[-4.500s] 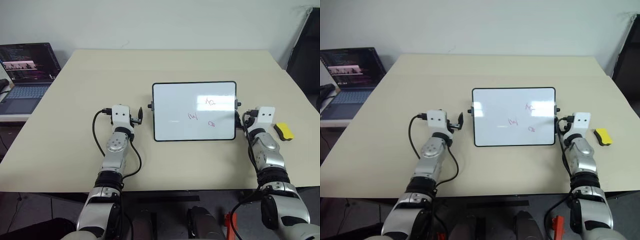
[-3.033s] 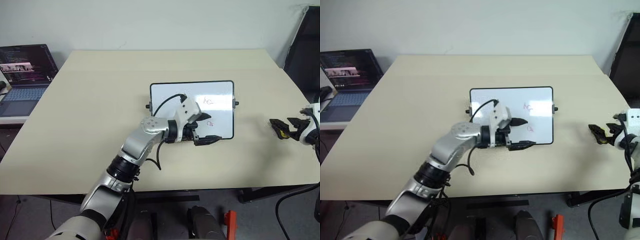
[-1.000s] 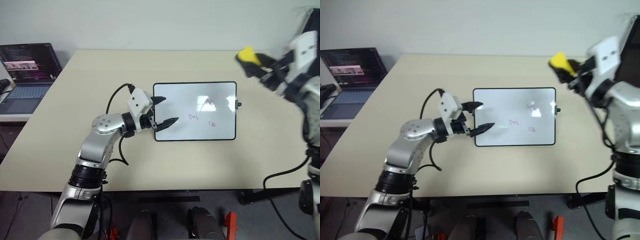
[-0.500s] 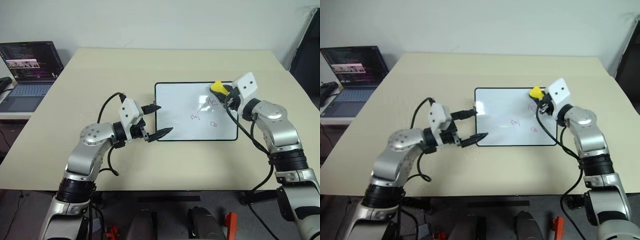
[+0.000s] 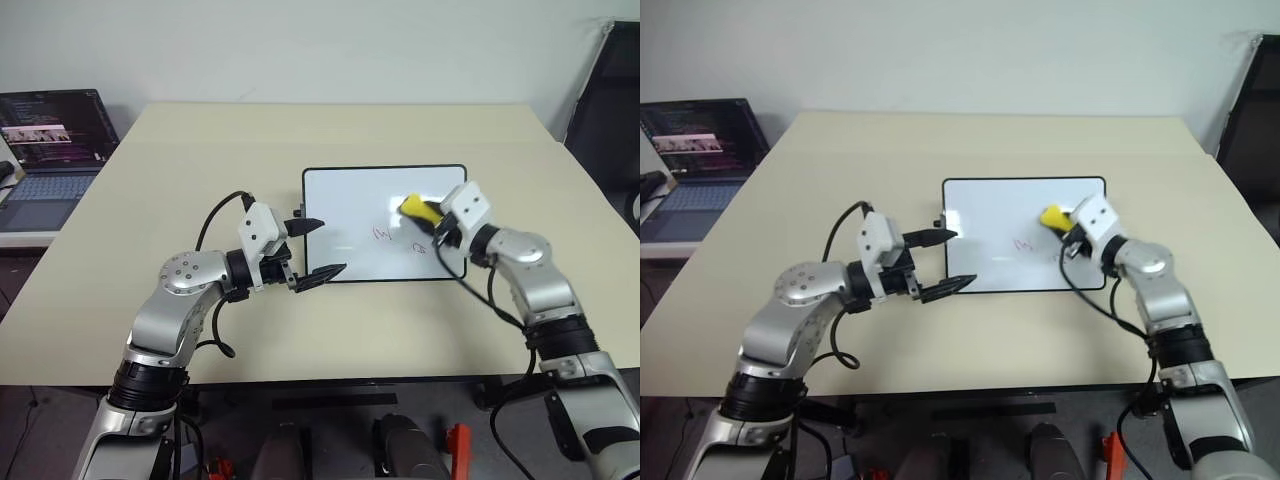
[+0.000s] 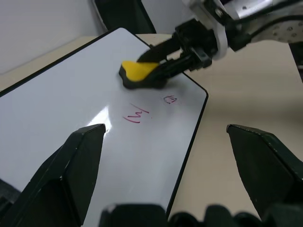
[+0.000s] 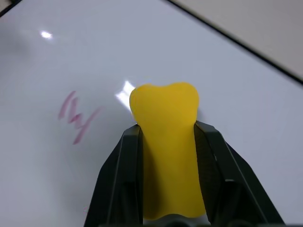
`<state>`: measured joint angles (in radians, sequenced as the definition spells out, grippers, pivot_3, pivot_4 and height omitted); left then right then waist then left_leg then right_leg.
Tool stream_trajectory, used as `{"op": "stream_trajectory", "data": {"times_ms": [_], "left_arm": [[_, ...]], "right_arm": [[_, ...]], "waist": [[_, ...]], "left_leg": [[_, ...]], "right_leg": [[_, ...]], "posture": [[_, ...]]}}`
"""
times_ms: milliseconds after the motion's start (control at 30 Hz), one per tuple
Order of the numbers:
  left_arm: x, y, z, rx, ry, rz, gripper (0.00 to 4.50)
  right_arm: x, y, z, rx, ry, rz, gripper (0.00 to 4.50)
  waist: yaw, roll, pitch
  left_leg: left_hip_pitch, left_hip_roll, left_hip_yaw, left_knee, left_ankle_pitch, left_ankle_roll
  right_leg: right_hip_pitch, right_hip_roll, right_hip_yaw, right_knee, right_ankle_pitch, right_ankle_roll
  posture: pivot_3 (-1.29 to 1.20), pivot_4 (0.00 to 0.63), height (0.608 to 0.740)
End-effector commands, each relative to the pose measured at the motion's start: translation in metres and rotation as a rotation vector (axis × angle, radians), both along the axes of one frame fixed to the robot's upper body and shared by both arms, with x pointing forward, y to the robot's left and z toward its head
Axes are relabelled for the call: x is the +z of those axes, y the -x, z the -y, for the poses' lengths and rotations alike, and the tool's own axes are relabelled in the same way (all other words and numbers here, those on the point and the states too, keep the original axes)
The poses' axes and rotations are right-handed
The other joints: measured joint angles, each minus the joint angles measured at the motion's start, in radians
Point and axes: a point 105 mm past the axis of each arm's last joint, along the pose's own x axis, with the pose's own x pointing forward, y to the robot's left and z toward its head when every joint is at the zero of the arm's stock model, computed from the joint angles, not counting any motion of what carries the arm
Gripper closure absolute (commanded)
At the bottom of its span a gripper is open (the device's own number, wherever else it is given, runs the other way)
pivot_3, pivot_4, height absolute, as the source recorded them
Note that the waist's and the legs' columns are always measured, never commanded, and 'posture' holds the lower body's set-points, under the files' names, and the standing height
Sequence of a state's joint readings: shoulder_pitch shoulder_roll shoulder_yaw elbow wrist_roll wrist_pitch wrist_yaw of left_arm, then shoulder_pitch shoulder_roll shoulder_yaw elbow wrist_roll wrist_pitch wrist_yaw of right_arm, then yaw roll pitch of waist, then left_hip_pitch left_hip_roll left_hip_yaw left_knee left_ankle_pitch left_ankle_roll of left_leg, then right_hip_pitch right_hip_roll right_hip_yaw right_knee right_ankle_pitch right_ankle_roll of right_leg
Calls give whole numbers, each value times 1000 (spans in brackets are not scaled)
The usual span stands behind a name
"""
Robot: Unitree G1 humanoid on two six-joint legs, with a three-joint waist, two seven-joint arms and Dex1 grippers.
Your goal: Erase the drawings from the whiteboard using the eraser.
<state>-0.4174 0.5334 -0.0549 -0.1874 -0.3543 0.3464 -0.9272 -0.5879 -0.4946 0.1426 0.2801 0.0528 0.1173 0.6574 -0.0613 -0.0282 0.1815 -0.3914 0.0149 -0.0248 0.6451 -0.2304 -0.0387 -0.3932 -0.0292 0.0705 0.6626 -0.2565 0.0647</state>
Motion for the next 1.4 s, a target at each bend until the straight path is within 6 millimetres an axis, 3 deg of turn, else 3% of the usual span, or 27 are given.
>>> {"op": "stream_trajectory", "data": {"times_ms": [33, 233, 400, 767, 1167, 1267, 1400], "left_arm": [[11, 1, 2, -17, 4, 37, 0], [11, -1, 4, -17, 1, 40, 0], [12, -3, 6, -22, 1, 45, 0], [12, -4, 9, -31, 0, 40, 0], [12, -5, 12, -33, 1, 39, 0], [12, -5, 12, -28, 1, 39, 0], [11, -5, 12, -26, -3, 38, 0]], "right_arm": [[-17, -6, 16, -100, 18, -50, 3357], [16, -28, 48, -263, -10, 67, 3377], [17, -33, 67, -316, 30, 76, 3378], [-23, 5, 29, -45, 119, -55, 3381], [16, -28, 58, -273, 85, 107, 3383], [12, -30, 60, -283, 92, 101, 3389], [4, -22, 44, -198, 83, 67, 3389]], "waist": [[-1, 0, 0], [3, 0, 0], [4, 0, 0], [-4, -1, 0], [-7, -2, 0], [-7, -2, 1], [-7, -2, 1]], "left_leg": [[3, 0, 0, 0, 0, 0], [10, 0, 0, 1, 3, 4], [9, 0, 0, 0, 3, 4], [9, 0, 0, -2, 3, 4], [9, 0, 0, -1, 3, 4], [8, 0, 0, -2, 3, 4], [8, 0, 0, -2, 3, 4]], "right_leg": [[3, 0, 0, 0, -1, 2], [9, 0, 1, -1, -1, -4], [9, 0, 1, -2, -1, -4], [9, 0, 1, -4, 1, 1], [9, 0, 2, -4, -1, -3], [8, 0, 1, -5, -1, -3], [8, 0, 1, -6, -1, -4]], "posture": [[0, 150, 740], [0, 150, 740], [0, 150, 740], [0, 150, 740], [0, 150, 740], [0, 150, 740], [0, 150, 740]]}}
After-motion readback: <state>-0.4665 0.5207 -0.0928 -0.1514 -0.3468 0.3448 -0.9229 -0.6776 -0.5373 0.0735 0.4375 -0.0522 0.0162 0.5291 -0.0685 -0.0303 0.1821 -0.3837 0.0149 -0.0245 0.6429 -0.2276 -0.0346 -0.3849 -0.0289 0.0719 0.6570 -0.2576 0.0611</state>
